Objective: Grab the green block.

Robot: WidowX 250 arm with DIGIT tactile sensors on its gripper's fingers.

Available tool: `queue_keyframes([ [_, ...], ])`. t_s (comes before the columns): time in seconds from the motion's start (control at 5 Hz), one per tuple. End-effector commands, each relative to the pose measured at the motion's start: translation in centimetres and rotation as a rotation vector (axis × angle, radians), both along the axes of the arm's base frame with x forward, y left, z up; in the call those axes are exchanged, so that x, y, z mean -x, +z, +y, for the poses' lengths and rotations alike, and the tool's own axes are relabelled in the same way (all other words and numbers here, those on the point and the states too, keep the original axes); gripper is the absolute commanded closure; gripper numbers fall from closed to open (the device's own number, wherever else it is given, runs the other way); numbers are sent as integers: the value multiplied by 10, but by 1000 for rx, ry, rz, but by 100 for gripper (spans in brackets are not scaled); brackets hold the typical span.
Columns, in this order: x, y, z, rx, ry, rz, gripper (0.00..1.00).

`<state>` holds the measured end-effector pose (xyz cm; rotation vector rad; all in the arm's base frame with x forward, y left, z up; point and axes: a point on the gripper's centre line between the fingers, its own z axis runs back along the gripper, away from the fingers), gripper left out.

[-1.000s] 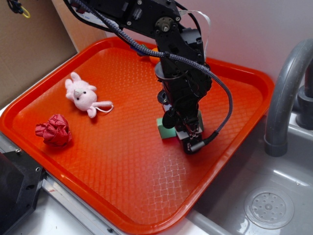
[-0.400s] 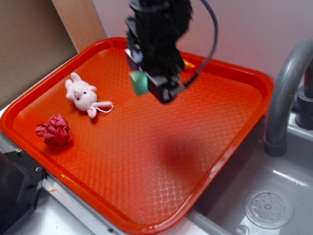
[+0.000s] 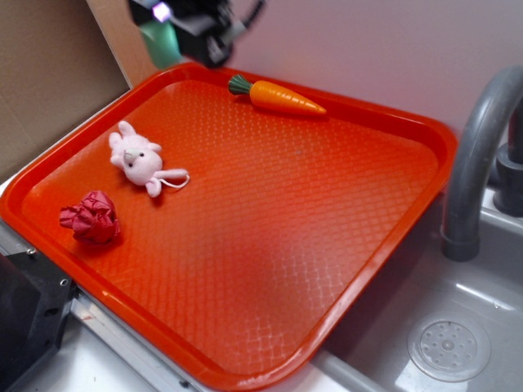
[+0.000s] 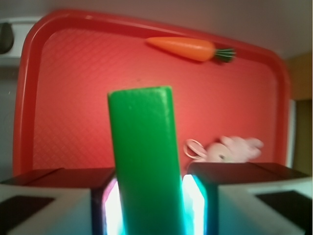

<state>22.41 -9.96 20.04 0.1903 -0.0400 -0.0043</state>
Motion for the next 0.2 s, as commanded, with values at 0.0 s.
queue_keyframes([
  [0.0,5,22,2,32,27,-54,100],
])
